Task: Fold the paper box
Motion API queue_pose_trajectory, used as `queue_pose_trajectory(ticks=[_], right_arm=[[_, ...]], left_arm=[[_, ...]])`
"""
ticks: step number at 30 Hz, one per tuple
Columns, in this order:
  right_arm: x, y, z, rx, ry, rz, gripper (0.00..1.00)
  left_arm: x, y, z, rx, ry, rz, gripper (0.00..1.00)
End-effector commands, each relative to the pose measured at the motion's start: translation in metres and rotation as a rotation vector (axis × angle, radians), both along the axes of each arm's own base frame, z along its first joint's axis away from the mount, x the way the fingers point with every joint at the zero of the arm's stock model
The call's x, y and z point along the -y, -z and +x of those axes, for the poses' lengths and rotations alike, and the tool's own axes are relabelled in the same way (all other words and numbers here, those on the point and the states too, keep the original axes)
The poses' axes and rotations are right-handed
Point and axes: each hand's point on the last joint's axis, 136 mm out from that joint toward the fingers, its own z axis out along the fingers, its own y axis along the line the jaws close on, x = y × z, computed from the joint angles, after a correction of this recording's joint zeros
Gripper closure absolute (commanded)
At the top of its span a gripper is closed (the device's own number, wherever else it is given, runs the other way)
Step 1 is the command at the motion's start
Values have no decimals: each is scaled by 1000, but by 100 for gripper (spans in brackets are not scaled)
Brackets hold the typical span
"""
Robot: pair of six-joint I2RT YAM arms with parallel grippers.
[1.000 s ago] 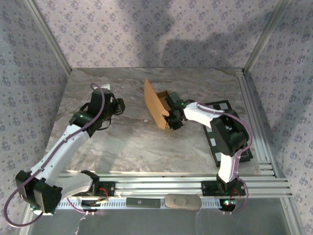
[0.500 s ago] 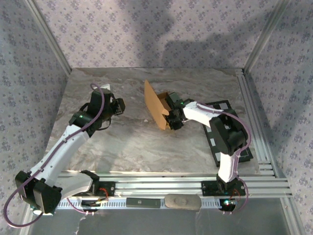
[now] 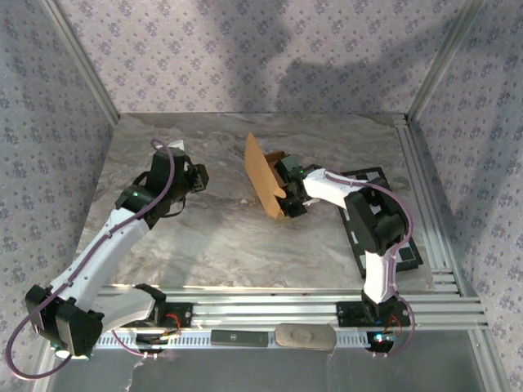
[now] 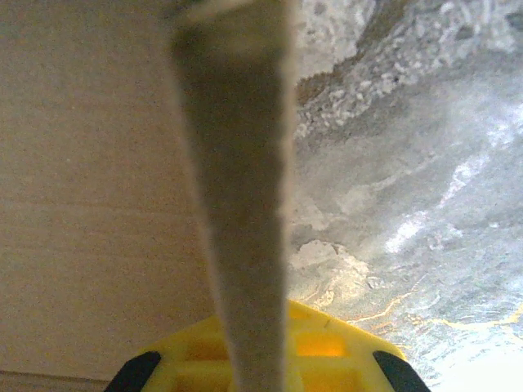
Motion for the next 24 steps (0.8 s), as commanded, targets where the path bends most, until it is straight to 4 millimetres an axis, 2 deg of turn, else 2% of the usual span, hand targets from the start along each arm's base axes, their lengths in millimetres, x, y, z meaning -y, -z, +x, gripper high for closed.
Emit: queue_pose_trajectory(ticks=[1,4,10,11,14,17,20,24], right_arm=[[4,4,-3,-29,43,-42,100],[2,2,-8,-69,63,-40,100],[-19,6,-12,-115,132,49,100],[-26,4,-7,-97,133,80,94],[-26,-7,-3,-62,130,76,61],[-14,-20,-7,-36,125,34,42],[-2,-28,-10,-2,133,24,39],[12,-28,-13,5,145,11,40]], left_arm=[[3,-10,-1,36,17,-15,67],[6,-11,-2,37,29,-25,67],[13,-12,-3,35,62,-56,67],[13,-12,-3,36,60,-53,67],[12,-14,-5,39,63,-52,67],[16,-17,-7,45,85,-72,66],[27,-24,-10,58,135,-119,66],[38,-33,-13,65,176,-149,66]])
